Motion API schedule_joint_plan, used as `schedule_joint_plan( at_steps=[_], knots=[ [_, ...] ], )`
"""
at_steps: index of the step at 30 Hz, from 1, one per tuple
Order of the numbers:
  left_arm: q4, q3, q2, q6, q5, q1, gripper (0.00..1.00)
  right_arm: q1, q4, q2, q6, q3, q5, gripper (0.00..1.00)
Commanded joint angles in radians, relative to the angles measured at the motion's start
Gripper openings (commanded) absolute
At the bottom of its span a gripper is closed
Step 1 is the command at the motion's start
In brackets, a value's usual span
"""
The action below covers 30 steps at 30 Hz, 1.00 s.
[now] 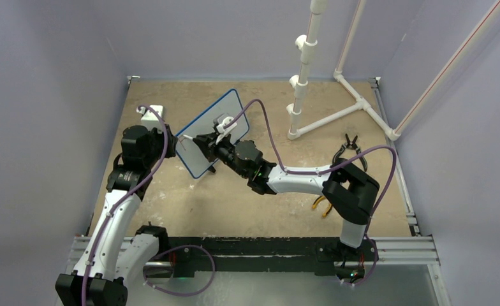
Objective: Write a sentence on the whiteboard
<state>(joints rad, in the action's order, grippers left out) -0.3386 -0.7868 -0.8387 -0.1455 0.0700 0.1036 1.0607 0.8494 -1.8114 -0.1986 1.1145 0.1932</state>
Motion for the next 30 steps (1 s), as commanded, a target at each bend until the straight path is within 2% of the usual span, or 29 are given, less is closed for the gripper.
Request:
schedule_joint_plan(
  at_steps=[1,11,16,21,24,30],
  knots=[
    [0.023,0.005,0.018,-0.005,0.004,-0.004,0.11,-0.005,0.016,0.019,0.008,0.001,0.070,0.00],
    [0.023,0.004,0.016,-0.005,0.004,-0.005,0.13,-0.005,0.055,0.052,0.022,-0.023,0.027,0.00],
    [0.027,-0.012,0.020,-0.003,0.023,-0.005,0.34,-0.005,0.077,0.143,0.030,-0.079,-0.010,0.00],
    [0.034,-0.050,0.021,-0.006,0.043,-0.005,0.49,-0.005,0.016,0.260,0.009,-0.167,-0.008,0.00],
    [0.062,-0.087,-0.012,-0.010,0.088,-0.005,0.53,-0.005,-0.035,0.335,0.010,-0.205,0.023,0.00],
    [0.105,-0.225,-0.211,-0.010,0.306,-0.004,0.56,-0.007,-0.101,0.463,0.018,-0.281,0.084,0.00]
  ],
)
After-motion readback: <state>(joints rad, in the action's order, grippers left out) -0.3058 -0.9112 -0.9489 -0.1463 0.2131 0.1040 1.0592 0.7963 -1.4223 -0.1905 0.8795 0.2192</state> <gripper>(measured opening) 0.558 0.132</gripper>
